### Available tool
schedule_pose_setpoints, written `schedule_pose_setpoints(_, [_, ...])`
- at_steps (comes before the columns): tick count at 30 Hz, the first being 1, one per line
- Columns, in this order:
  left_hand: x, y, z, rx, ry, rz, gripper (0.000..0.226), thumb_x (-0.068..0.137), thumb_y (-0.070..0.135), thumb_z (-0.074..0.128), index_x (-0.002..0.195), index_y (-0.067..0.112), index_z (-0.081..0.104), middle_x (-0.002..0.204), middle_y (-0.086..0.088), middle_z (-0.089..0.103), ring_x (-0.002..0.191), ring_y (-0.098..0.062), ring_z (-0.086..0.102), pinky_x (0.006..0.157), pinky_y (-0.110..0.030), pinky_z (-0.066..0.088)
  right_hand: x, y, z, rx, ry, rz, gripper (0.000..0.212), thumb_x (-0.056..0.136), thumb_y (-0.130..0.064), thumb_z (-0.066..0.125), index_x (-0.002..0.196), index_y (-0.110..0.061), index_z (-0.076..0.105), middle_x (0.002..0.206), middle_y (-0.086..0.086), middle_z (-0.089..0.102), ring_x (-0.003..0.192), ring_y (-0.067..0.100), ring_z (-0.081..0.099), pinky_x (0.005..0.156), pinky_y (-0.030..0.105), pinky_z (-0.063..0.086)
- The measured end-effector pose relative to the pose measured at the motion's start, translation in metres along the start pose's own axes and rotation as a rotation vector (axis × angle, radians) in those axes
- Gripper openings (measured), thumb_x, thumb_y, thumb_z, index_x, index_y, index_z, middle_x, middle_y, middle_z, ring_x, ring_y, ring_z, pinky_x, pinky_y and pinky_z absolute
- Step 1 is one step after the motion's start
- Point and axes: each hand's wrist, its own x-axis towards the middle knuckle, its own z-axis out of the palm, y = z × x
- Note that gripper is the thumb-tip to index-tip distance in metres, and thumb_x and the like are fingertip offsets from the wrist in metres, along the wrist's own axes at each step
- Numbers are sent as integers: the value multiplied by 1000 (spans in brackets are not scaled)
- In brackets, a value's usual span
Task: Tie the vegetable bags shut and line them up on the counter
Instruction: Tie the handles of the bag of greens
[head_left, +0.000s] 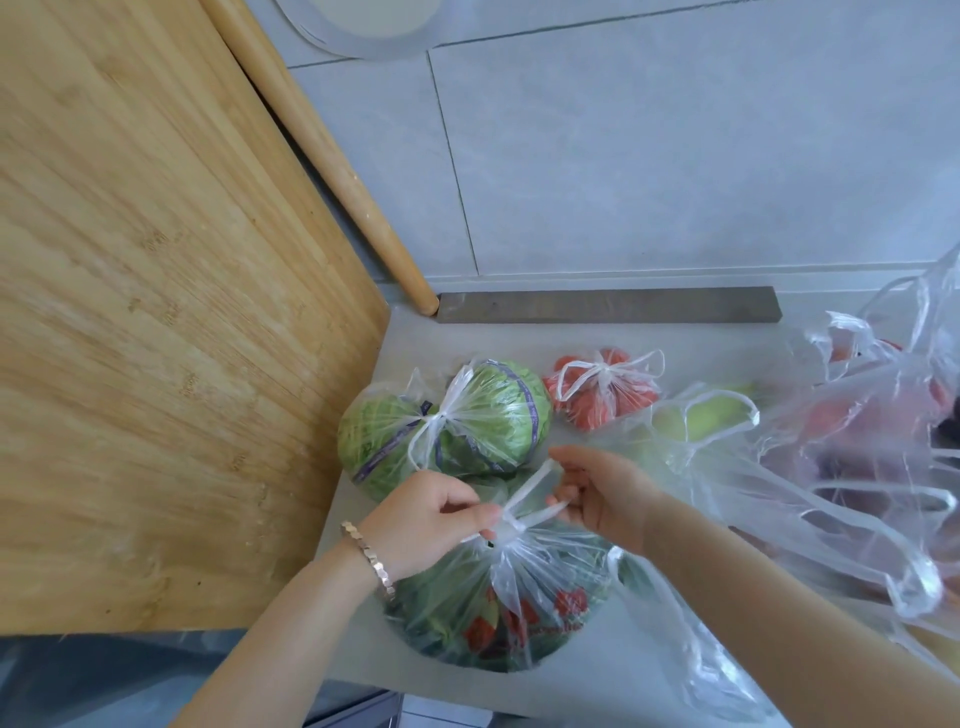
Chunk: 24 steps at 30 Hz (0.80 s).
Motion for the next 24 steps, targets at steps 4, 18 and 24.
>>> schedule_pose_setpoints(4, [-5, -20, -1, -91, -123, 111, 35, 82, 34, 62, 48, 28, 56, 43, 7, 41, 43, -5, 37, 50, -17, 33, 19, -3, -3, -139, 155, 32, 28, 88, -3, 54, 62, -7, 47, 33, -2, 39, 25, 8, 41, 34, 17, 44])
schedule_pose_setpoints(18, [28, -32, 36, 754, -123, -8, 78, 74, 61, 58, 136, 23, 32, 135, 10, 42, 128, -14, 40, 107, -35, 32, -3, -12, 2, -468, 107, -216, 18, 90, -12, 55, 73, -7, 53, 59, 4, 55, 49, 10, 51, 56, 19, 49])
schedule_pose_setpoints(24, [41, -36, 43, 832, -146, -107, 21, 97, 31, 39, 100, 15, 52, 93, -7, 62, 89, -28, 60, 75, -34, 46, -11, -3, -14, -708, 140, -269, 9, 89, -13, 56, 86, -9, 63, 71, 1, 60, 68, 16, 56, 77, 29, 53])
